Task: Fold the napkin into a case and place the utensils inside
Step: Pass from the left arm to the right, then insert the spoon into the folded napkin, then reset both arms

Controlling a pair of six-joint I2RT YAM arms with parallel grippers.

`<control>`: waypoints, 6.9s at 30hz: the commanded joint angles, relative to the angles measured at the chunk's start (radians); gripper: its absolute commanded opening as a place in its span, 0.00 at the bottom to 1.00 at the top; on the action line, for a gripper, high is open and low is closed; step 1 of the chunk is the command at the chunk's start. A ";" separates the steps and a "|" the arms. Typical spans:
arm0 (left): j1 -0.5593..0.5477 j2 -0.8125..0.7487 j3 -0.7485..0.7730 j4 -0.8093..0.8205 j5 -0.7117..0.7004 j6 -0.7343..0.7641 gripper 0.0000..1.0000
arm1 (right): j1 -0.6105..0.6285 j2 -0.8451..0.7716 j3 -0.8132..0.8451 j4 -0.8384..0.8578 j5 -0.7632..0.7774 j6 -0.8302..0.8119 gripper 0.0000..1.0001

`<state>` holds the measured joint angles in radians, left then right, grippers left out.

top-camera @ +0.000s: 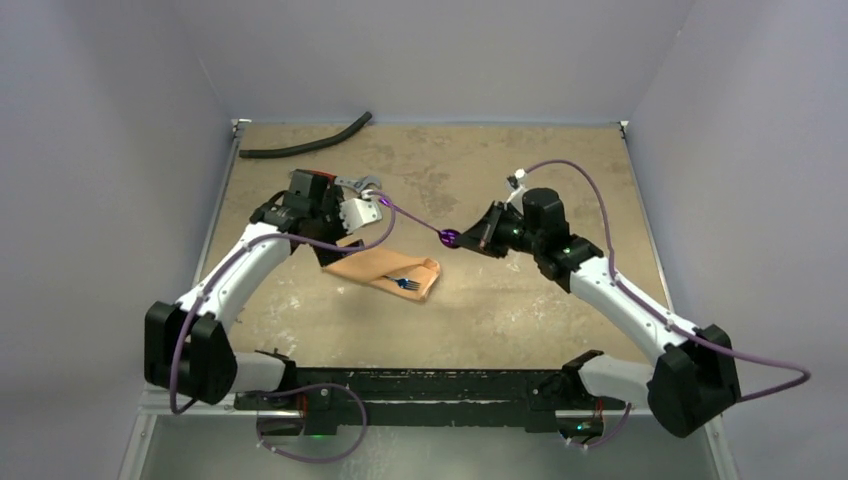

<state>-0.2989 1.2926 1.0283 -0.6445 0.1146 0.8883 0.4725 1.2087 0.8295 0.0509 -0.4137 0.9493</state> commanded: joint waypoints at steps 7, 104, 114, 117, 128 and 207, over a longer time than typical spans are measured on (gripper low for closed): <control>0.135 0.225 0.098 -0.074 0.120 -0.470 0.76 | -0.002 -0.184 -0.099 -0.381 0.081 -0.168 0.00; 0.180 0.438 0.021 0.051 0.143 -0.482 0.09 | 0.177 0.512 0.054 0.161 0.090 -0.099 0.00; 0.181 0.443 0.029 0.034 0.152 -0.463 0.07 | 0.187 0.618 0.129 0.168 0.083 -0.119 0.00; 0.182 0.443 0.031 0.031 0.151 -0.458 0.07 | 0.194 0.643 0.153 0.173 0.082 -0.119 0.00; 0.184 0.445 0.036 0.017 0.153 -0.446 0.06 | 0.208 0.637 0.193 0.091 0.104 -0.138 0.32; 0.314 0.364 -0.763 1.920 -0.054 -0.913 0.99 | -0.398 0.359 -0.564 1.515 0.671 -0.923 0.98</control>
<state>0.0181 1.6665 0.2562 1.2449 0.0906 -0.0151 0.0753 1.5745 0.2604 1.4723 0.3084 0.0315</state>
